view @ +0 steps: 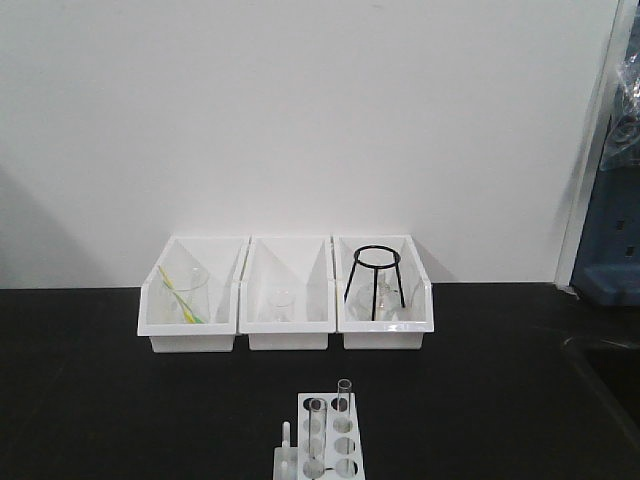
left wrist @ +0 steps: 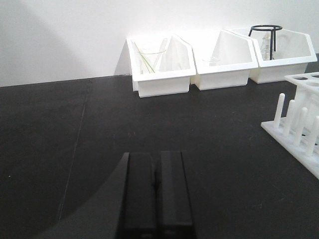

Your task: Flip and reinsert test tube from rack

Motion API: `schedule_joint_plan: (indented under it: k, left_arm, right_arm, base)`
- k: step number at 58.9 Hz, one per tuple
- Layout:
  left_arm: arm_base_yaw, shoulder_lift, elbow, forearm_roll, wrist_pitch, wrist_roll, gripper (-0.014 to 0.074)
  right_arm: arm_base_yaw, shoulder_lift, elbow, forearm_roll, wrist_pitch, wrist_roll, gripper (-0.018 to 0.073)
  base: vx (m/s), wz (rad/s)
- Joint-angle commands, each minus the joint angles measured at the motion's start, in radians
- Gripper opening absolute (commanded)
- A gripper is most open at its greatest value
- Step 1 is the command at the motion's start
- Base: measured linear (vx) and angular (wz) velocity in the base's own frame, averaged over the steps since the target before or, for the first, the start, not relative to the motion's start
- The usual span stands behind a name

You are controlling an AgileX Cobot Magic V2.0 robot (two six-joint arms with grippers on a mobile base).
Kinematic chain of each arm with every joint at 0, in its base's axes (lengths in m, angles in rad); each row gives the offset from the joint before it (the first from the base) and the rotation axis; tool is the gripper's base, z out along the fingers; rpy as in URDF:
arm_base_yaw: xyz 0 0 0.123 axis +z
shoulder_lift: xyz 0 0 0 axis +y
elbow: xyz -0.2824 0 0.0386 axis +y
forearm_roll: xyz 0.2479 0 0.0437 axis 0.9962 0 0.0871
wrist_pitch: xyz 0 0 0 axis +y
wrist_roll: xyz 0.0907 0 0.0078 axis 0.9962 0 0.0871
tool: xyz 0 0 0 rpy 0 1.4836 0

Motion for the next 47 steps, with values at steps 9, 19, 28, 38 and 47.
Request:
schedule_joint_plan:
  k: [9,19,28,38,47]
  left_arm:
    - [0.000,-0.007,-0.004,-0.005,-0.082,-0.010,-0.0006]
    - [0.000,-0.007,-0.004,-0.005,-0.082,-0.010,-0.0006]
    - [0.000,-0.007,-0.004,-0.005,-0.082,-0.010,-0.0006]
    - [0.000,-0.007,-0.004,-0.005,-0.082,-0.010,-0.0006]
    - [0.000,-0.007,-0.004,-0.005,-0.082,-0.010,-0.0006]
  right_arm:
    - [0.000,0.016,-0.037,-0.006,-0.043,-0.008,0.0172]
    - [0.000,0.016,-0.037,-0.006,-0.043,-0.008,0.0442]
    - [0.000,0.016,-0.037,-0.006,-0.047,-0.008,0.0610]
    - [0.001,0.016,-0.037,0.028,-0.059,0.014,0.0639]
    - [0.020,0.021,0.006,0.020,-0.076,-0.020,0.0594]
  base:
    - [0.00,0.00]
    - [0.00,0.00]
    - [0.00,0.00]
    - [0.00,0.00]
    - [0.00,0.00]
